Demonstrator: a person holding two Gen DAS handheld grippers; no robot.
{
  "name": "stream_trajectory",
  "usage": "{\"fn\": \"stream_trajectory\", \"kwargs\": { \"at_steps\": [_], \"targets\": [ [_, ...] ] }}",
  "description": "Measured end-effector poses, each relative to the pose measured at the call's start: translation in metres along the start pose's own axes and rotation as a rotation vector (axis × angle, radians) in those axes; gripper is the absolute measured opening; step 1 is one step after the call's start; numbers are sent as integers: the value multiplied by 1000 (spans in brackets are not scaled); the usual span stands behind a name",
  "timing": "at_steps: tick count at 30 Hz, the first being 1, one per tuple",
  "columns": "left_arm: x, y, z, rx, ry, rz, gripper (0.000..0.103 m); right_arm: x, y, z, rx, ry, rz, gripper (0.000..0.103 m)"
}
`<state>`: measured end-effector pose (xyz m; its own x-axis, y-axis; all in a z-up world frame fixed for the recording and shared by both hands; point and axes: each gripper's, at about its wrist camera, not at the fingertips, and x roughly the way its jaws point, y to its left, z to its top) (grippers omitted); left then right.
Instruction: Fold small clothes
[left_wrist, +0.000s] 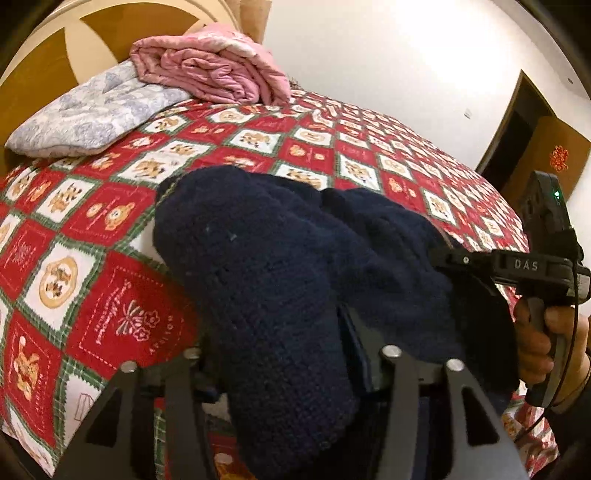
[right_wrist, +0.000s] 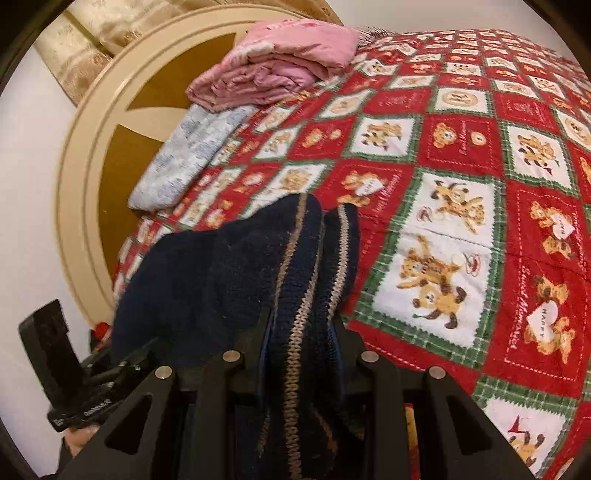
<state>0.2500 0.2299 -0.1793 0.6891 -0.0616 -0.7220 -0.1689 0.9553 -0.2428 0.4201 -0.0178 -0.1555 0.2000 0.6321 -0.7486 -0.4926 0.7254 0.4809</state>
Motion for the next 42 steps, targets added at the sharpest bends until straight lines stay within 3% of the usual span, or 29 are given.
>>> {"fn": "stream_trajectory", "kwargs": {
  "at_steps": [5, 11, 14, 24, 31, 33, 37, 42],
  "targets": [
    [2, 10, -7, -43, -30, 16, 81, 5, -10, 0, 33, 9, -4, 30],
    [3, 13, -11, -80, -40, 21, 86, 13, -6, -3, -5, 28, -84, 35],
    [-5, 14, -14, -123, -30, 28, 87, 9, -2, -3, -10, 26, -118, 44],
    [-75, -10, -40, -98, -86, 52, 87, -67, 14, -42, 12, -102, -197, 51],
    [-147, -37, -55, -20, -197, 46, 87, -148, 75, -95, -140, -273, -316, 51],
    [-165, -43, -59, -2, -222, 43, 87, -174, 94, -112, -169, -328, -323, 52],
    [-194, -48, -66, 3, -270, 26, 88, -211, 128, -138, -214, -411, -316, 68],
    [-221, -54, -70, 19, -338, 13, 95, -237, 161, -163, -266, -464, -314, 68]
  ]
}}
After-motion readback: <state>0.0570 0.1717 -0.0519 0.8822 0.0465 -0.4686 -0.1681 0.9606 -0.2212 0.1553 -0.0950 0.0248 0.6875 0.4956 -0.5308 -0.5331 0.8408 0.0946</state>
